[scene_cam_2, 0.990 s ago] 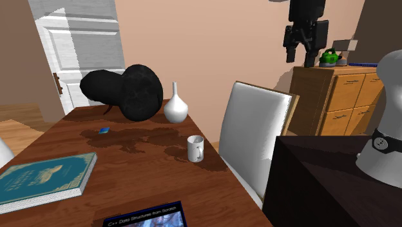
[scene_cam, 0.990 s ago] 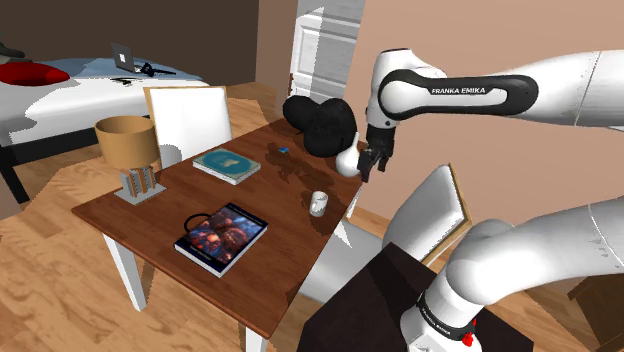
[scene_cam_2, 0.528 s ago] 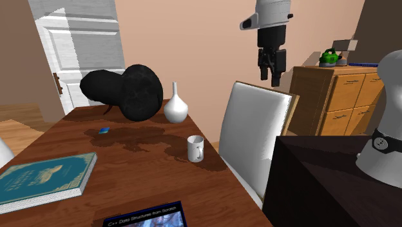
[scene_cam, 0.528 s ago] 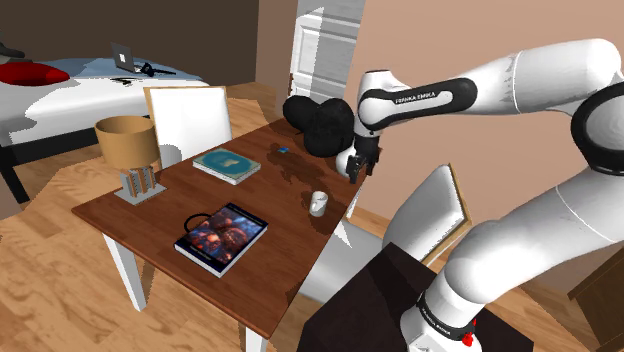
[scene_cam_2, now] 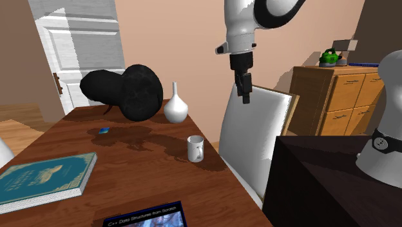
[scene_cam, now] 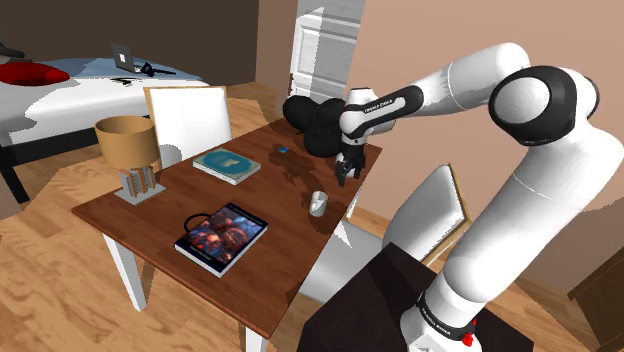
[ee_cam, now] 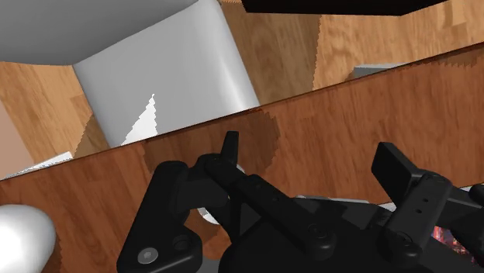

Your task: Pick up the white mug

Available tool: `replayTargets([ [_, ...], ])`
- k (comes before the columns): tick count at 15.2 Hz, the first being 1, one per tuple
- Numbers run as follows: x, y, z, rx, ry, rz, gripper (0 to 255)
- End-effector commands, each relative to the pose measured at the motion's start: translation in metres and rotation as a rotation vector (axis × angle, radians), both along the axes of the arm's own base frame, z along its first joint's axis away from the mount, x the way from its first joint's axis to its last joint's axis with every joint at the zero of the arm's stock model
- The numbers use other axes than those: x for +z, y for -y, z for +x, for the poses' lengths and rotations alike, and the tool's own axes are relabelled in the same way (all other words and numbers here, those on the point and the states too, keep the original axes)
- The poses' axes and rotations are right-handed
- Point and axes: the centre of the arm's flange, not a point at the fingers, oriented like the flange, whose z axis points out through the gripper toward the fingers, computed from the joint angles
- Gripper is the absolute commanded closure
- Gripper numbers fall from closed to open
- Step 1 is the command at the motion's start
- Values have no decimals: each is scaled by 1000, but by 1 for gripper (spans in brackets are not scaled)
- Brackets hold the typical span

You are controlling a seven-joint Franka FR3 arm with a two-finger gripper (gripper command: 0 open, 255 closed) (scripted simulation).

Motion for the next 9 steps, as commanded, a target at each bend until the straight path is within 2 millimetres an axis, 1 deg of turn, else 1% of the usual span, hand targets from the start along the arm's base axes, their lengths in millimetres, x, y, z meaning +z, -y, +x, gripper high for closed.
replayTargets([
  [1, -17, 12, 16, -3, -3, 6, 0],
  [9, -88, 63, 81, -18, -17, 30, 0],
])
